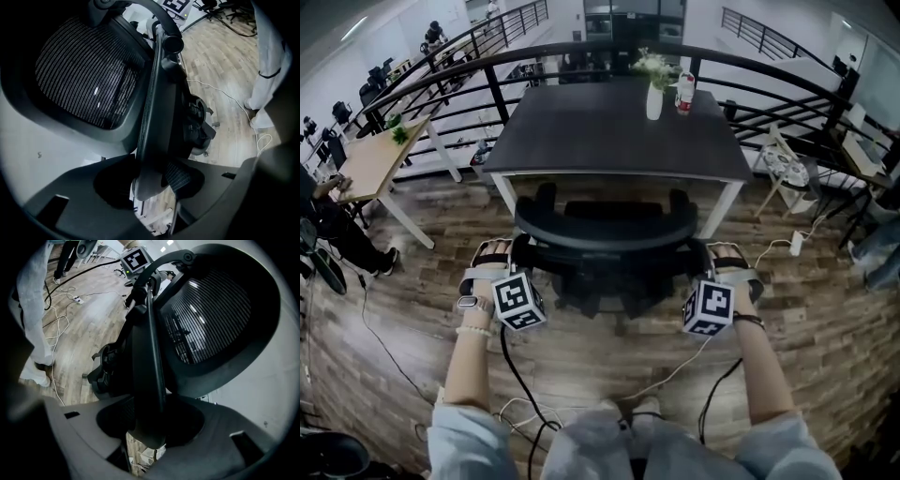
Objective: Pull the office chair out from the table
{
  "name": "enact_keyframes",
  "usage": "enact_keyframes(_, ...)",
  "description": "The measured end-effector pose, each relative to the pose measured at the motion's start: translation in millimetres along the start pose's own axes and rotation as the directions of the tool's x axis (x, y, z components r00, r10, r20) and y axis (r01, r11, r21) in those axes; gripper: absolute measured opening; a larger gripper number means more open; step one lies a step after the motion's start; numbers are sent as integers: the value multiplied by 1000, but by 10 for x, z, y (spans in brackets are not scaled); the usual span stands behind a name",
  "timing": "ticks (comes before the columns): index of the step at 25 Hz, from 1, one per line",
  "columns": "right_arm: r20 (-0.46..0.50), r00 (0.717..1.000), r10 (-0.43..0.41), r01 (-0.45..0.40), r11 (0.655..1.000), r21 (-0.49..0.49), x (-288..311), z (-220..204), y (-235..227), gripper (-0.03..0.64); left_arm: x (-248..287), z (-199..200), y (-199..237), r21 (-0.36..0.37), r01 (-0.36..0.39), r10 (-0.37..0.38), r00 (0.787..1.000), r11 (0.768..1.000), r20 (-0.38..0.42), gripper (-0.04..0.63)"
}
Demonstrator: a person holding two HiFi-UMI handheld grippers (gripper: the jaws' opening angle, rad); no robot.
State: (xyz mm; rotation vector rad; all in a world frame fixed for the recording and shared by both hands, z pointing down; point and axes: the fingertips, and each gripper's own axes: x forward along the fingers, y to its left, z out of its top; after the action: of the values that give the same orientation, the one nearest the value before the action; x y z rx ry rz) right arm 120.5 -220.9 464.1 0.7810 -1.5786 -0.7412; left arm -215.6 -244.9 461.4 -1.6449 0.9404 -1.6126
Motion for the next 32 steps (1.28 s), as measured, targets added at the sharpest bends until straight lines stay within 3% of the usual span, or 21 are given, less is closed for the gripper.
enact_keyframes(17,-12,999,30,-31,999,-11,-63,-76,62,178,-135,44,-102,3,32,-32,999,999,-23,202)
enact_keyframes(32,23,1000,20,-20,1000,-2,-547,-128,317,181,-720,201,-422,-8,29,-29,998,1000,52,202)
